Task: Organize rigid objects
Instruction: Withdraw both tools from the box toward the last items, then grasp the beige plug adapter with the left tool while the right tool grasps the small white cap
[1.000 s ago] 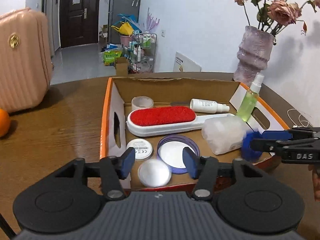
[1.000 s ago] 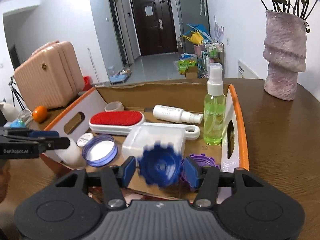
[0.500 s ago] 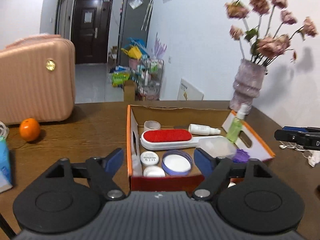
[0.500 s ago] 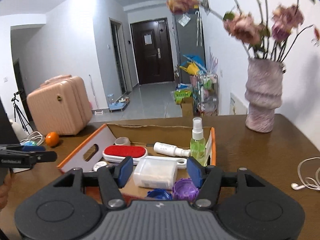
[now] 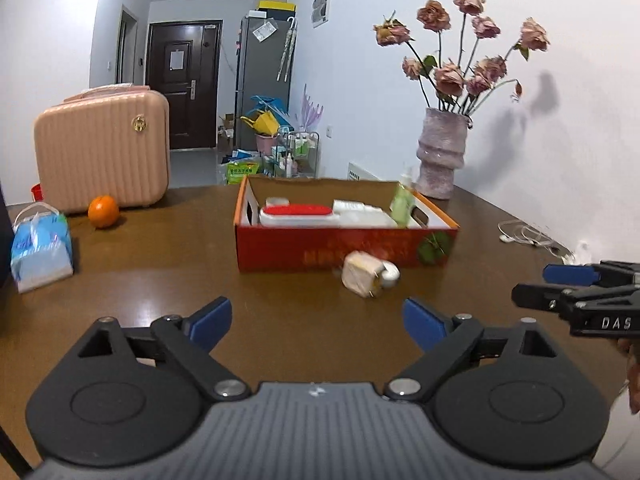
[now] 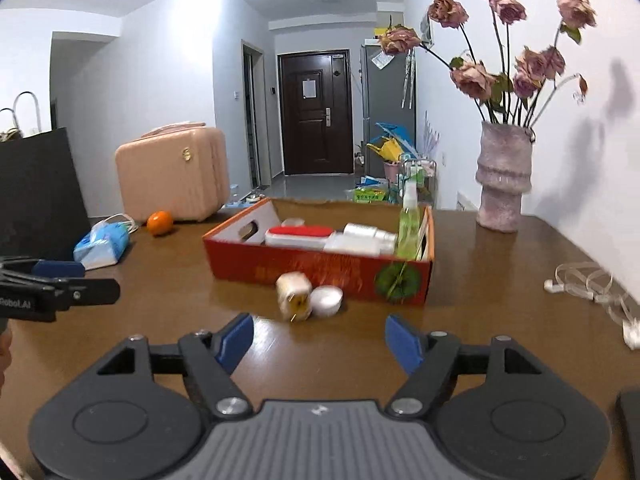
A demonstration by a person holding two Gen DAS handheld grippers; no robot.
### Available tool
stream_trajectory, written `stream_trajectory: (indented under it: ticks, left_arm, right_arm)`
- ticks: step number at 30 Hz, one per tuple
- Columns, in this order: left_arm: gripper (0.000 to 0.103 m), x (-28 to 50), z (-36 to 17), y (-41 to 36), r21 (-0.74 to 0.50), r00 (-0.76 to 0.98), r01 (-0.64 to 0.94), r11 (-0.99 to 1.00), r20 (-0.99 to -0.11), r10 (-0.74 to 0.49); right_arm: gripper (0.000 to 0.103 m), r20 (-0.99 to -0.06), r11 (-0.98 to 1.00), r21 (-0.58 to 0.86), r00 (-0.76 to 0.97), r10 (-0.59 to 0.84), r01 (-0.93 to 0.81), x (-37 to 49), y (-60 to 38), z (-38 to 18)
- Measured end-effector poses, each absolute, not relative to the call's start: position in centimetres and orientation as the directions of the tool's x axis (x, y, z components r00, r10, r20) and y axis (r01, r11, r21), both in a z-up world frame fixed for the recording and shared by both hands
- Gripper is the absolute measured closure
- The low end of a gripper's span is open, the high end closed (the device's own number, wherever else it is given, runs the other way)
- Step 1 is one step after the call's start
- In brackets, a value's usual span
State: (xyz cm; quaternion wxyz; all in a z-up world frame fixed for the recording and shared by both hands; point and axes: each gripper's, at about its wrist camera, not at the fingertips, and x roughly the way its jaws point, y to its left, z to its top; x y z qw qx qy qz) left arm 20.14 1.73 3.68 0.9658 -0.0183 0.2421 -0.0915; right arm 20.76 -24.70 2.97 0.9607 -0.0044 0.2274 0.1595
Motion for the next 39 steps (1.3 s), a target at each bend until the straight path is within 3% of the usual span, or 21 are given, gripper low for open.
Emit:
stream_trajectory:
  ticks: [17,29,35,36,39]
  left_arm:
    - [0.006,17.7,3.2,-2.1,-0.049,0.845,0.194,0.98,-0.499,-0.193]
    - [0.009,30.8,0.4,-6.6,-0.183,0.836,0.038,0.982,-0.532,-0.131]
    - [0.029,37.6,-2.0,-8.9,-0.136,0.828,0.05,0.989,-0.548,-0.117]
    - [0.029,38.4,-2.4,-9.0,-0.142,0.825,0.052,0.989,-0.552,-0.123]
    - [0.045,40.0,-3.5,-9.2,-0.128,0.808,0.054,0.99,-0.577,-0.118]
  right_arm:
    - [0.029,-0.422,0.946,0.126,0.847,0.323,-0.299,16.6,-27.0,1.8]
    - [0.03,-0.491,0.952,0.155,0.815,0.307,-0.266,21.9,-29.1,-0.9]
    - [0.031,-0.504,0.951,0.147,0.807,0.308,-0.271,26.1,-29.1,-2.0]
    - [0.033,-0.506,0.952,0.15,0.807,0.305,-0.266,27.0,-29.1,-2.1]
    - [0.041,-0.512,0.954,0.157,0.805,0.299,-0.255,30.3,-28.9,-2.1]
